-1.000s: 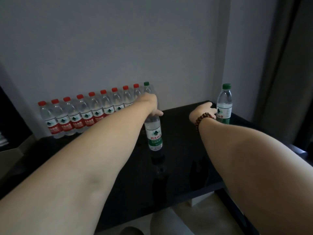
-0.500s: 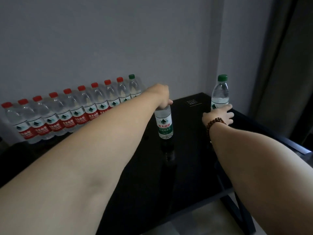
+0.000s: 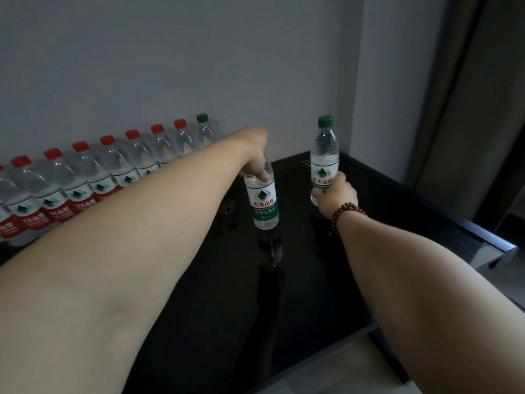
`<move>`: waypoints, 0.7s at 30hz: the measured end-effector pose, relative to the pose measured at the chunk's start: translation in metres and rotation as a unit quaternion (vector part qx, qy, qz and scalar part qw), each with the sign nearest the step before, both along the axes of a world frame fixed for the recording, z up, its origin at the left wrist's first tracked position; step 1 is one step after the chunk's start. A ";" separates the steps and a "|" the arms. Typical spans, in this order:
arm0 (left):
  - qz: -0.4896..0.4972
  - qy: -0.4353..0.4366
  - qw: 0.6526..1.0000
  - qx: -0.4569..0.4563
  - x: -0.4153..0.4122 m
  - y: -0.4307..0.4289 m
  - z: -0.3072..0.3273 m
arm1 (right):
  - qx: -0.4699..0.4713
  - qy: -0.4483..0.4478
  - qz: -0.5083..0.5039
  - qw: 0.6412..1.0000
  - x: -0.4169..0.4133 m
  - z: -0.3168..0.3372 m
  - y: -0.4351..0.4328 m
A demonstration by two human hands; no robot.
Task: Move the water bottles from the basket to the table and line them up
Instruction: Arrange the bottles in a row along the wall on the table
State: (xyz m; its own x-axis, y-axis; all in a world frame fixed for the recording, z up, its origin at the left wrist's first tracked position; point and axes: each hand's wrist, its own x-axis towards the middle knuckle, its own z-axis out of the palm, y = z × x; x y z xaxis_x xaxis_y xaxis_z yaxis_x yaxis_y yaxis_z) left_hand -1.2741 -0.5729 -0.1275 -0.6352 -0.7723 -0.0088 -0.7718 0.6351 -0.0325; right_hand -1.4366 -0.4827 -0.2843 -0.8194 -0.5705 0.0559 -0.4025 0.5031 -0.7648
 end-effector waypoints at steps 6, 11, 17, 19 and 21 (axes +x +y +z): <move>-0.001 0.004 1.000 -0.013 -0.009 -0.005 0.000 | -0.012 -0.005 0.095 0.995 0.018 -0.005 -0.001; 0.000 0.003 1.000 -0.007 -0.008 -0.003 0.001 | -0.022 -0.012 0.144 0.989 0.036 -0.010 -0.003; -0.002 0.024 1.000 -0.015 -0.003 0.002 -0.001 | 0.002 -0.016 0.181 0.983 0.049 -0.011 -0.008; 0.000 0.056 0.998 -0.008 0.002 0.004 -0.003 | 0.002 -0.018 0.184 0.983 0.049 -0.010 -0.006; 0.008 0.097 0.995 0.003 0.008 0.008 -0.007 | -0.003 -0.025 0.184 0.983 0.051 -0.010 -0.005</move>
